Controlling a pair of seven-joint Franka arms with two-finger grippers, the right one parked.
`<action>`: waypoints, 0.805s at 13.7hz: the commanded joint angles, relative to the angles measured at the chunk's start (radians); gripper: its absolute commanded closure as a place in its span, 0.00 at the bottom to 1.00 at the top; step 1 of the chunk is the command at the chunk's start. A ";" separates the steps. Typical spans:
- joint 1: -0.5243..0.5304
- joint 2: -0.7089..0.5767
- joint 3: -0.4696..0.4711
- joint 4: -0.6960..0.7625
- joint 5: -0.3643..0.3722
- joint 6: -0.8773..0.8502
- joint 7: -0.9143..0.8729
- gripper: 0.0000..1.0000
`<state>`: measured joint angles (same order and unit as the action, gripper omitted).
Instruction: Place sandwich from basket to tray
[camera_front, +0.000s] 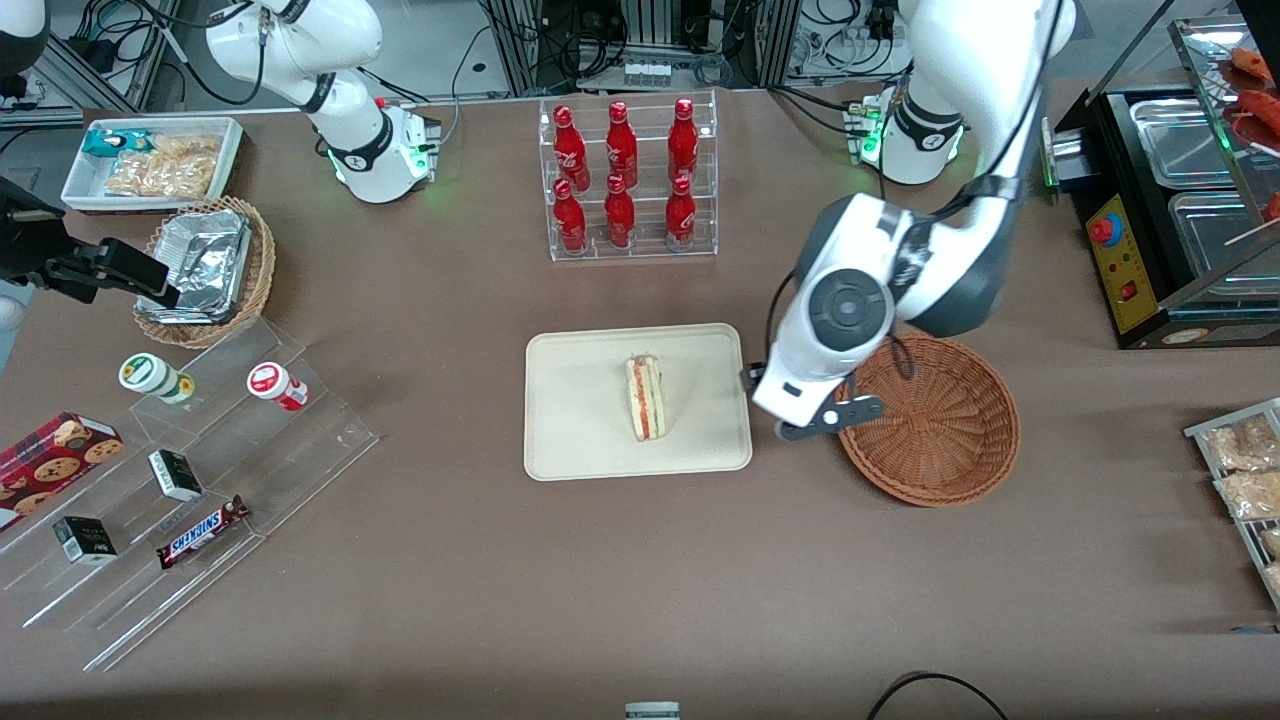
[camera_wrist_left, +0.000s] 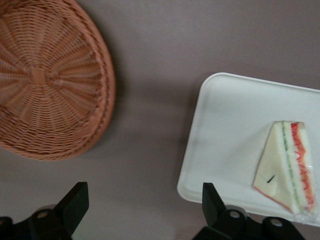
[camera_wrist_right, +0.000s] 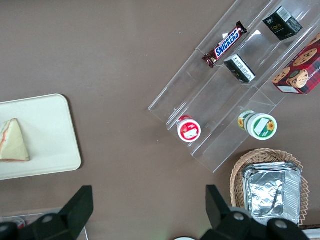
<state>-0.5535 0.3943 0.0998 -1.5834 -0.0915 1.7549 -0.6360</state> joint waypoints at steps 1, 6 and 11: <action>0.113 -0.119 -0.021 -0.047 0.003 -0.108 0.142 0.00; 0.371 -0.245 -0.195 -0.047 0.058 -0.233 0.321 0.00; 0.532 -0.339 -0.249 -0.046 0.087 -0.340 0.542 0.00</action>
<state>-0.0790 0.1125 -0.1255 -1.5957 -0.0158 1.4400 -0.1732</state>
